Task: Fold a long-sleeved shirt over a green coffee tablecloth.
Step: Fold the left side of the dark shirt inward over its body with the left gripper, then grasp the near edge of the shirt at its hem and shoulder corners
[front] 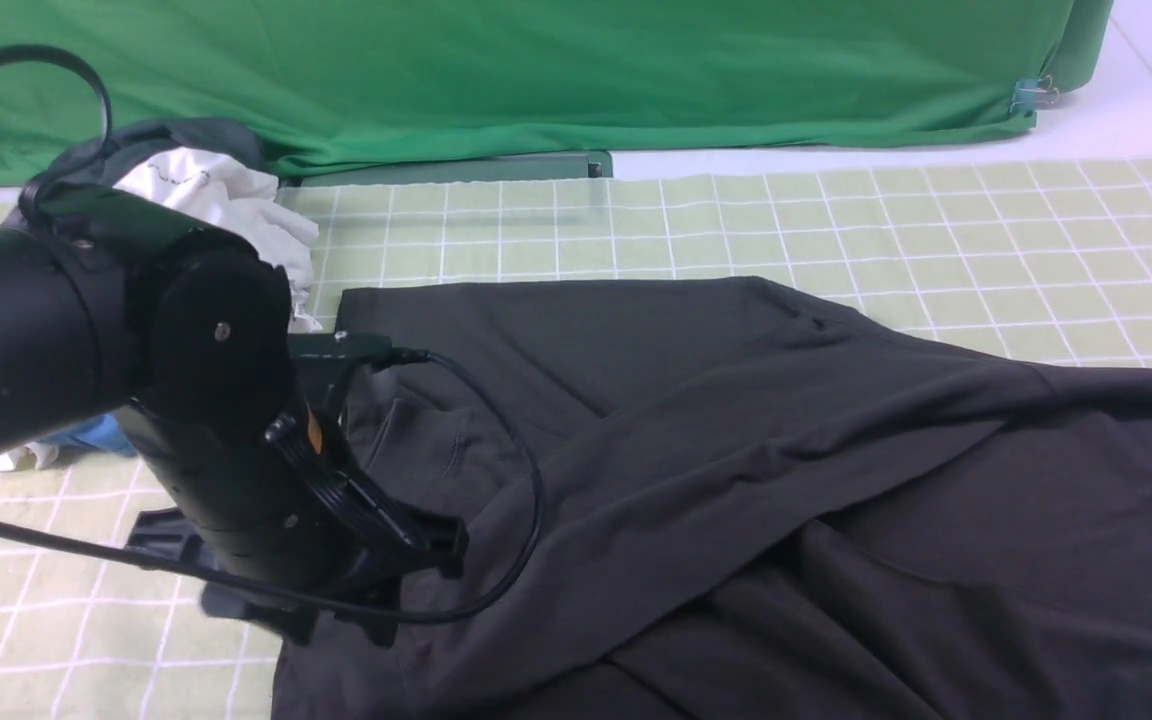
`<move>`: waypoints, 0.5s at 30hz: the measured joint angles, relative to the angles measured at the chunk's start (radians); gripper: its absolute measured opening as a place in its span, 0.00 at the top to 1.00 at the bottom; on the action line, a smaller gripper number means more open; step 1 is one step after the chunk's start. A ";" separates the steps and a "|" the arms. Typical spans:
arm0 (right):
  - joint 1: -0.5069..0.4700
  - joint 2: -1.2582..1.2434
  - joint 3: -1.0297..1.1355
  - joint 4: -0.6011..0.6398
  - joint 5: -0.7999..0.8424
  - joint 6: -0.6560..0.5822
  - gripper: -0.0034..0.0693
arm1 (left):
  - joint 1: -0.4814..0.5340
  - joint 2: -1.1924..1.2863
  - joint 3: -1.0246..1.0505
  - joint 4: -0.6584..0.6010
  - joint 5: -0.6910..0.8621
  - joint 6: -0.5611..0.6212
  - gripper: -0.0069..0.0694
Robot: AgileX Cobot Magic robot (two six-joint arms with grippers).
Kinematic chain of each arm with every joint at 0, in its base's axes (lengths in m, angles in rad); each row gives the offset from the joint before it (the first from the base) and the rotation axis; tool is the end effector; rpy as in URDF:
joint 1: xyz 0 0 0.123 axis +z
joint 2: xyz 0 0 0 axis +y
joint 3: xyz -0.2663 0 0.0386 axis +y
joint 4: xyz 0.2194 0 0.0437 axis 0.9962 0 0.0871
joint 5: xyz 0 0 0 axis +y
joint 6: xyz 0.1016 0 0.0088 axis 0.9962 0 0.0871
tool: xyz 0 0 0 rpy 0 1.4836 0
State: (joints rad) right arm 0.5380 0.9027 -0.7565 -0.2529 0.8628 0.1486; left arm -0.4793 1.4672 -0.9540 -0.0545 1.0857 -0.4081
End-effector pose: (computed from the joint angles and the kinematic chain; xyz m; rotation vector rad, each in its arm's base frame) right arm 0.1392 0.0604 0.2884 -0.5948 2.3805 -0.0096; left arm 0.2013 -0.1102 0.2205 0.0733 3.1065 -0.1082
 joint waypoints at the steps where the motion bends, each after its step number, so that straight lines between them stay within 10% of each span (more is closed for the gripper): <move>1: 0.000 0.001 0.000 0.000 0.000 0.000 0.94 | 0.000 0.000 0.000 0.008 0.016 0.002 0.32; 9: -0.092 0.098 -0.072 0.010 0.012 0.002 0.96 | 0.000 -0.051 0.000 0.061 0.076 0.042 0.32; 15: -0.331 0.313 -0.222 0.286 0.073 -0.294 0.97 | 0.000 -0.105 0.001 0.016 0.020 0.106 0.78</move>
State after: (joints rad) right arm 0.2070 1.2155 -0.9785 0.0328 0.9360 -0.1450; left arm -0.4793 1.3621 -0.9529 -0.0382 1.1052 -0.3021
